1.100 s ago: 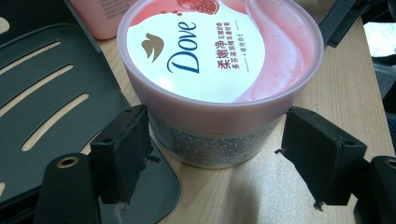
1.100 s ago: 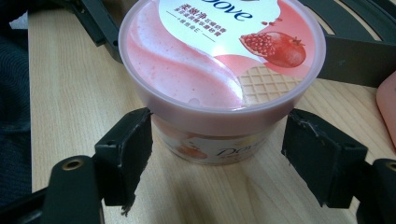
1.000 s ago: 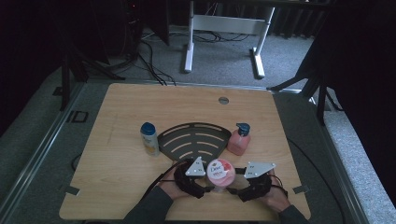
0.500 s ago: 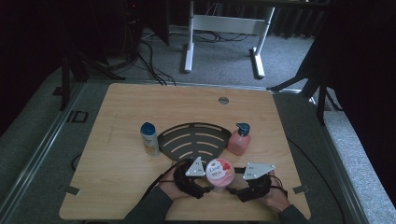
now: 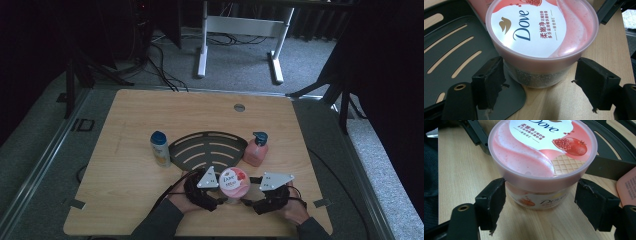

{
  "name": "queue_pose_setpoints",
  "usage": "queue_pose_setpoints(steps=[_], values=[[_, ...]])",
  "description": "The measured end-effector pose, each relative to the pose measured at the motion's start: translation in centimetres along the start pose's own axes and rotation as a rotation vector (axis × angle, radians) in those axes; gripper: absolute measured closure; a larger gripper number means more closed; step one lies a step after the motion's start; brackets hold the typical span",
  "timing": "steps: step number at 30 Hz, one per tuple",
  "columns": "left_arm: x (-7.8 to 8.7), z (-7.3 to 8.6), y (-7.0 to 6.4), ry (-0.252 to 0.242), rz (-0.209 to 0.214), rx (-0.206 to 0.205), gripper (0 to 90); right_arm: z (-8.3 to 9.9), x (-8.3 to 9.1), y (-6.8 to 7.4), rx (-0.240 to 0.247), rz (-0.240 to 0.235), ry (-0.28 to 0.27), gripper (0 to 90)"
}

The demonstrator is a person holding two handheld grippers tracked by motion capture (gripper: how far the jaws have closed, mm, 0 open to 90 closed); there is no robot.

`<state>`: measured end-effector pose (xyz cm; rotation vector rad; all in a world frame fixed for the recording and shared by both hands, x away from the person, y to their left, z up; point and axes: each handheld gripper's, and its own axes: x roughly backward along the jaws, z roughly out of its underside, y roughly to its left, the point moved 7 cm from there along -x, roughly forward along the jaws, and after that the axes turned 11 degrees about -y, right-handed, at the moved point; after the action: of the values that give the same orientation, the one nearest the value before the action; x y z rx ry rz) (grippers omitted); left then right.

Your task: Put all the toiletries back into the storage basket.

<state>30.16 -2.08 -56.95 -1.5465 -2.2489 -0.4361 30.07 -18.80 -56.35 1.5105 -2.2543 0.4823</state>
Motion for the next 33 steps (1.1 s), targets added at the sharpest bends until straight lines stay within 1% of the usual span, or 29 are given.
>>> queue_pose_setpoints(steps=[7, 14, 20, 33], values=[[0.4, 0.0, 0.3, 0.004, -0.013, -0.004, 23.8, -0.4, -0.4, -0.1, 0.006, -0.002, 0.003, 24.7], [0.8, 0.1, 0.8, -0.004, -0.027, 0.010, 23.7, -0.8, -0.9, -0.4, 0.011, -0.010, 0.002, 24.7], [1.2, 0.2, 1.2, 0.000, -0.041, 0.012, 23.7, -1.2, -1.5, -0.6, 0.018, -0.017, 0.003, 24.7], [2.1, 0.0, 2.5, -0.016, -0.074, 0.032, 23.7, -2.6, -2.4, -1.4, 0.039, -0.018, -0.009, 24.8]])
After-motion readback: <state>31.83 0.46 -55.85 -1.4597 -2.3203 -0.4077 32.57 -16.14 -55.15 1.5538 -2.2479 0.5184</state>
